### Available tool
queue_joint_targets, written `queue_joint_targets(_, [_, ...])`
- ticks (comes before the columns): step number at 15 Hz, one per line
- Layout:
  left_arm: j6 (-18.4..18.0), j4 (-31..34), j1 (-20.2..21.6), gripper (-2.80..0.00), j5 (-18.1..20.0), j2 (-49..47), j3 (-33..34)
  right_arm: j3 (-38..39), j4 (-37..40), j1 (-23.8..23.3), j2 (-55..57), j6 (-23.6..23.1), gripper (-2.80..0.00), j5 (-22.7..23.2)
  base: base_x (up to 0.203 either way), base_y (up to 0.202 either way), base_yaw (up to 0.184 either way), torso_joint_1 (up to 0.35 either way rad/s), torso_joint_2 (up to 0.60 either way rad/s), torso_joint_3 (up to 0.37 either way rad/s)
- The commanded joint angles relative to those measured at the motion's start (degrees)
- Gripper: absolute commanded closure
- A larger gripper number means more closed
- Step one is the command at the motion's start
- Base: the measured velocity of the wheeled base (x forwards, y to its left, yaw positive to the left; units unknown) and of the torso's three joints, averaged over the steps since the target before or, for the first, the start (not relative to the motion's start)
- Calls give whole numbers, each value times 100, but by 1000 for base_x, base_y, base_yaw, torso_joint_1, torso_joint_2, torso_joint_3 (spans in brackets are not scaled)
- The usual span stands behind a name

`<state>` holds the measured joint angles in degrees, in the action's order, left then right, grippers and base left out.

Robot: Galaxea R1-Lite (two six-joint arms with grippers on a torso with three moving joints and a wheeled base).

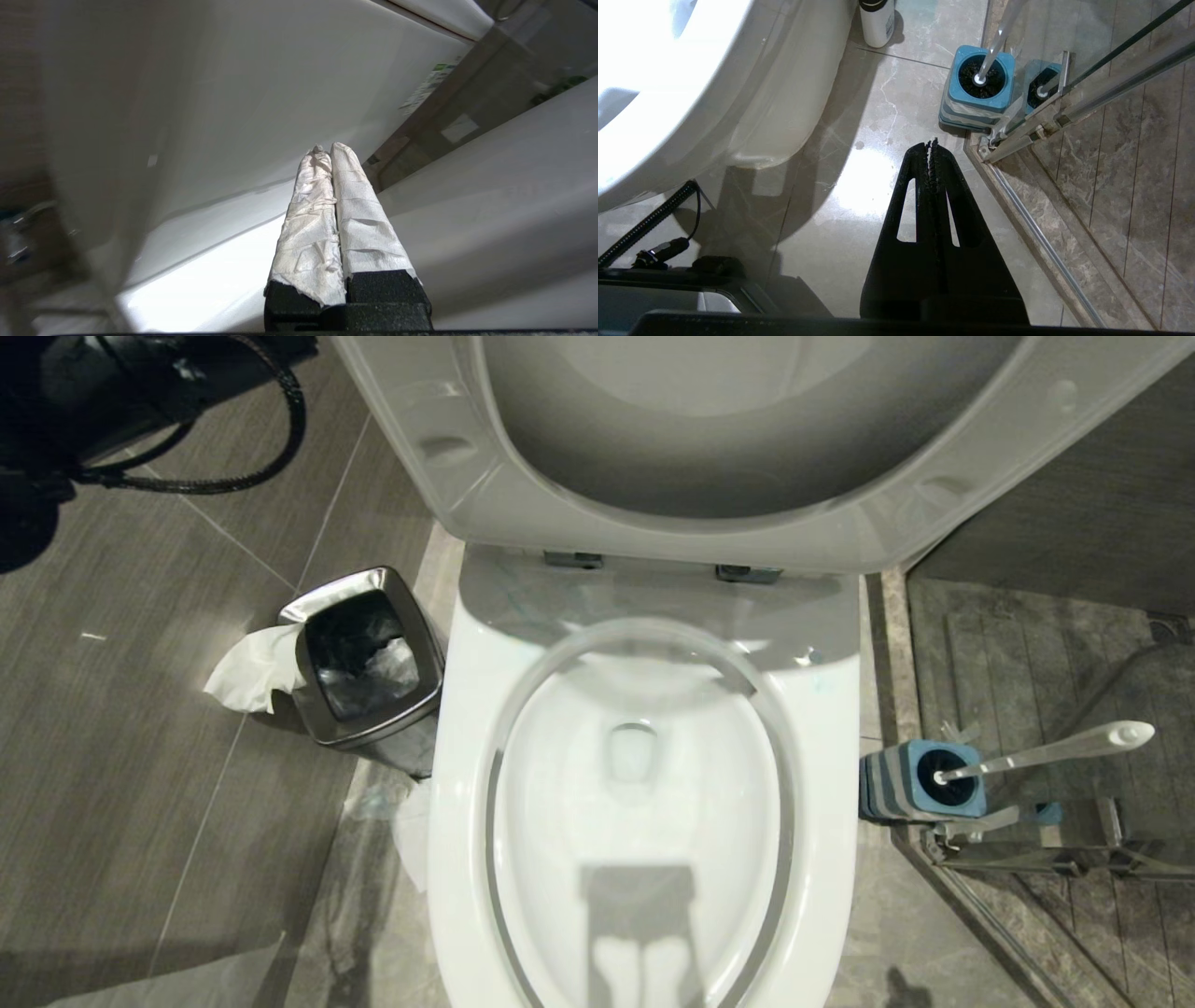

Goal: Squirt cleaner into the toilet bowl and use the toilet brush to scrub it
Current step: Close the toilet lid

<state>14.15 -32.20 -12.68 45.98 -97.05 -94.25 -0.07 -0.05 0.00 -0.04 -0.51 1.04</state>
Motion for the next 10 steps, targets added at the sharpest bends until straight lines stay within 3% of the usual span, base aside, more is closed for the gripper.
queue_joint_targets(1, [19, 421, 258, 0, 46, 611, 256, -1, -4, 0, 4, -2, 0, 2, 0, 0, 0, 0, 0, 0])
queue_joint_targets(3, [-218, 771, 630, 0, 164, 867, 543, -1, -4, 0, 4, -2, 0, 2, 0, 0, 0, 0, 0, 0])
queue_joint_targets(4, [-543, 894, 777, 0, 159, 924, 627, -1, -4, 0, 4, -2, 0, 2, 0, 0, 0, 0, 0, 0])
queue_joint_targets(8, [-1189, 1365, 934, 0, 131, 1033, 663, -1, -4, 0, 4, -2, 0, 2, 0, 0, 0, 0, 0, 0])
queue_joint_targets(10, [-1760, 1411, 962, 0, 106, 1091, 773, -1, -4, 0, 4, -2, 0, 2, 0, 0, 0, 0, 0, 0])
